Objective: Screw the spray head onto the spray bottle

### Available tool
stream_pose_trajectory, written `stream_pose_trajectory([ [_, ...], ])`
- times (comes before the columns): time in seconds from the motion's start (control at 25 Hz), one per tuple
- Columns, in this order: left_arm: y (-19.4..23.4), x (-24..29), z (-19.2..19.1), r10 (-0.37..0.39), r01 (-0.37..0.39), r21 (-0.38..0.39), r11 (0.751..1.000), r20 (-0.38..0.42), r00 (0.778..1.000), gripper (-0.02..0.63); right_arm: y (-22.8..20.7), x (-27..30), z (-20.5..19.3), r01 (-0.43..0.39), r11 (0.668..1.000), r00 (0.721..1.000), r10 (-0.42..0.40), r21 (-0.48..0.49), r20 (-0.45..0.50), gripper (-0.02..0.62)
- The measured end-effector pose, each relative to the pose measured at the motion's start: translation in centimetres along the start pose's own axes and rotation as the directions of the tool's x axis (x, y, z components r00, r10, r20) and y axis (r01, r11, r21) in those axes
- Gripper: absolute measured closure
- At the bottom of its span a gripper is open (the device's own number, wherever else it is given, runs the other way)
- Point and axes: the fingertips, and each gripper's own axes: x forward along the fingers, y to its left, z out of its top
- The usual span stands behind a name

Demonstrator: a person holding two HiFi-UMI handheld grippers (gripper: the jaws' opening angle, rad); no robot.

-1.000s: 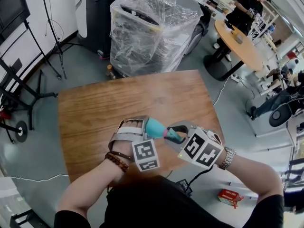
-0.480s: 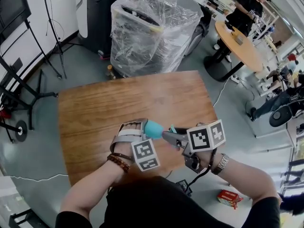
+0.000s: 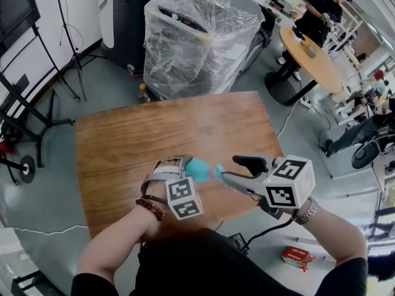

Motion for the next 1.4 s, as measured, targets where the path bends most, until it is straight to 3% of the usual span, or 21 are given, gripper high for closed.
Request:
stream_pose_trajectory([
  [0.04,0.0,0.0,-0.2,-0.015,0.015,0.008,1.0,0.005,1.0,0.206,0.6,-0.9,0.9,-0.002,0.991,1.0,0.003,-0.135,0.01,0.371],
  [0.08,0.0,-0.1,-0.4,-0.031,0.031,0.018,0.999,0.008,0.999,0.206,1.2,-1.7,1.4,0.002,0.954,1.0,-0.003,-0.3,-0.003,0.371],
  [0.12,0.0,-0.2,-0.6,-0.047,0.047,0.031,0.998,0.011,0.999,0.206,1.8,-2.3,1.4,0.011,0.878,0.999,-0.031,-0.479,-0.034,0.371],
  [0.16,-0.1,-0.3,-0.7,-0.064,0.063,0.046,0.997,0.013,0.998,0.206,2.3,-2.6,1.0,0.022,0.757,0.994,-0.084,-0.653,-0.064,0.371],
  [0.2,-0.2,-0.4,-0.8,-0.081,0.08,0.061,0.995,0.013,0.997,0.206,2.5,-2.5,0.2,0.03,0.591,0.985,-0.153,-0.806,-0.075,0.371],
  [0.28,-0.5,-0.6,-0.7,-0.117,0.115,0.091,0.989,0.012,0.993,0.206,2.3,-1.9,-1.7,0.004,0.154,0.956,-0.29,-0.988,-0.041,0.373],
  [0.32,-0.7,-0.7,-0.6,-0.134,0.132,0.107,0.985,0.011,0.991,0.206,2.2,-1.4,-2.6,-0.03,-0.047,0.945,-0.328,-0.998,-0.013,0.373],
  [0.36,-0.9,-0.7,-0.5,-0.148,0.146,0.122,0.982,0.008,0.989,0.206,2.4,-0.9,-3.4,-0.061,-0.183,0.941,-0.338,-0.981,0.004,0.373],
  [0.4,-1.1,-0.7,-0.5,-0.157,0.156,0.136,0.978,0.0,0.988,0.206,2.6,-0.1,-4.1,-0.083,-0.245,0.944,-0.329,-0.966,0.002,0.373],
  [0.44,-1.3,-0.4,-0.6,-0.163,0.163,0.15,0.975,-0.014,0.987,0.206,2.8,0.6,-4.9,-0.102,-0.251,0.949,-0.315,-0.963,-0.018,0.373],
  [0.6,-2.8,0.6,-1.7,-0.196,0.2,0.159,0.967,-0.043,0.98,0.207,2.2,1.6,-6.9,-0.134,-0.184,0.951,-0.299,-0.974,-0.074,0.373],
  [0.72,-3.0,0.5,-2.1,-0.199,0.201,0.133,0.971,-0.026,0.98,0.207,1.7,0.7,-6.8,-0.136,-0.117,0.946,-0.31,-0.984,-0.094,0.373],
  [0.76,-2.8,0.4,-2.1,-0.195,0.196,0.126,0.972,-0.021,0.981,0.207,1.8,0.3,-6.6,-0.132,-0.079,0.948,-0.301,-0.988,-0.103,0.373],
  [0.8,-2.7,0.4,-2.1,-0.187,0.187,0.122,0.975,-0.015,0.982,0.207,2.1,0.1,-6.4,-0.125,-0.007,0.952,-0.282,-0.992,-0.118,0.373],
  [0.92,-1.8,0.3,-1.7,-0.148,0.146,0.107,0.983,0.01,0.989,0.206,3.0,0.2,-5.5,-0.088,0.339,0.969,-0.187,-0.936,-0.159,0.373],
  [0.96,-1.6,0.2,-1.5,-0.136,0.133,0.099,0.986,0.021,0.991,0.207,3.0,0.5,-5.2,-0.074,0.414,0.973,-0.17,-0.907,-0.157,0.373],
  [1.0,-1.5,0.1,-1.1,-0.128,0.124,0.09,0.988,0.034,0.991,0.206,2.8,0.9,-5.1,-0.062,0.456,0.974,-0.166,-0.888,-0.153,0.373],
  [1.2,-1.3,-0.7,0.7,-0.126,0.122,0.041,0.992,0.102,0.987,0.207,2.4,2.6,-5.2,-0.062,0.549,0.972,-0.157,-0.834,-0.175,0.373],
  [1.32,-1.4,-0.9,1.3,-0.131,0.128,0.029,0.991,0.12,0.984,0.206,2.6,3.1,-5.2,-0.063,0.574,0.973,-0.148,-0.817,-0.179,0.388],
  [1.4,-1.5,-1.0,1.6,-0.13,0.128,0.025,0.991,0.128,0.983,0.207,2.6,3.3,-5.0,-0.058,0.583,0.974,-0.145,-0.81,-0.174,0.434],
])
